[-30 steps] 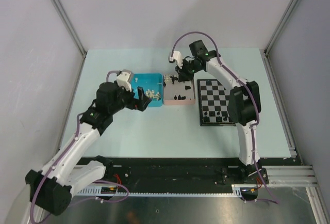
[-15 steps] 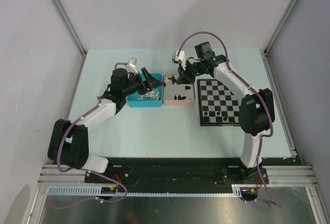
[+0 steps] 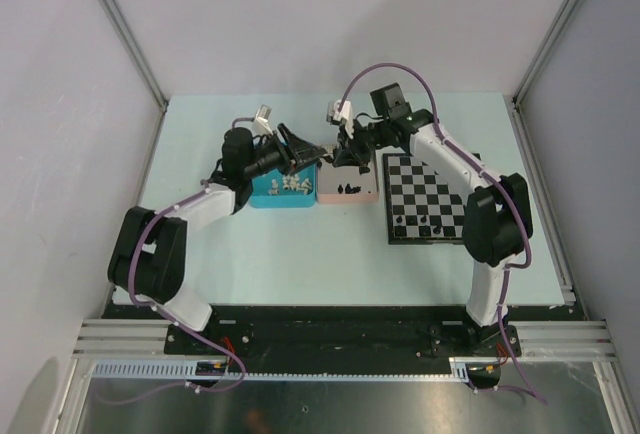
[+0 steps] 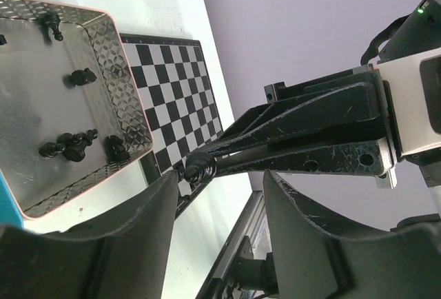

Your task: Set up the chess pieces on the board

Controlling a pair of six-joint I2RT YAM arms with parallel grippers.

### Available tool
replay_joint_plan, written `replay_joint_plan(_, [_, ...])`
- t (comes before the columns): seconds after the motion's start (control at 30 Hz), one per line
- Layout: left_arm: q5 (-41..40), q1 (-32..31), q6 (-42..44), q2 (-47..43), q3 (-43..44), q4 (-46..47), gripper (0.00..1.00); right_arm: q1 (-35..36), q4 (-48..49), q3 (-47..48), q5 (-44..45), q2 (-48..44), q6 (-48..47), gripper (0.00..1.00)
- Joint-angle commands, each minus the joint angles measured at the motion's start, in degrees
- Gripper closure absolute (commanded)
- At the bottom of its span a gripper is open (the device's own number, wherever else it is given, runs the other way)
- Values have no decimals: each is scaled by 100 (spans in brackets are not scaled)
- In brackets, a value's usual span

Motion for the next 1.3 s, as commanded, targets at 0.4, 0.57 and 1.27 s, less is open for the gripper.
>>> replay_joint_plan(0.4, [111, 20, -215, 260, 202, 432, 70, 44, 170, -13, -153, -200, 39, 95])
replay_joint_plan(0.57, [93, 20, -215, 339, 211, 432, 83, 26, 152, -39, -153, -200, 30, 95])
replay_joint_plan(1.27, [-1567, -85, 2482, -1277, -246, -1563, 100, -62, 135, 971, 2244, 1531, 927, 92])
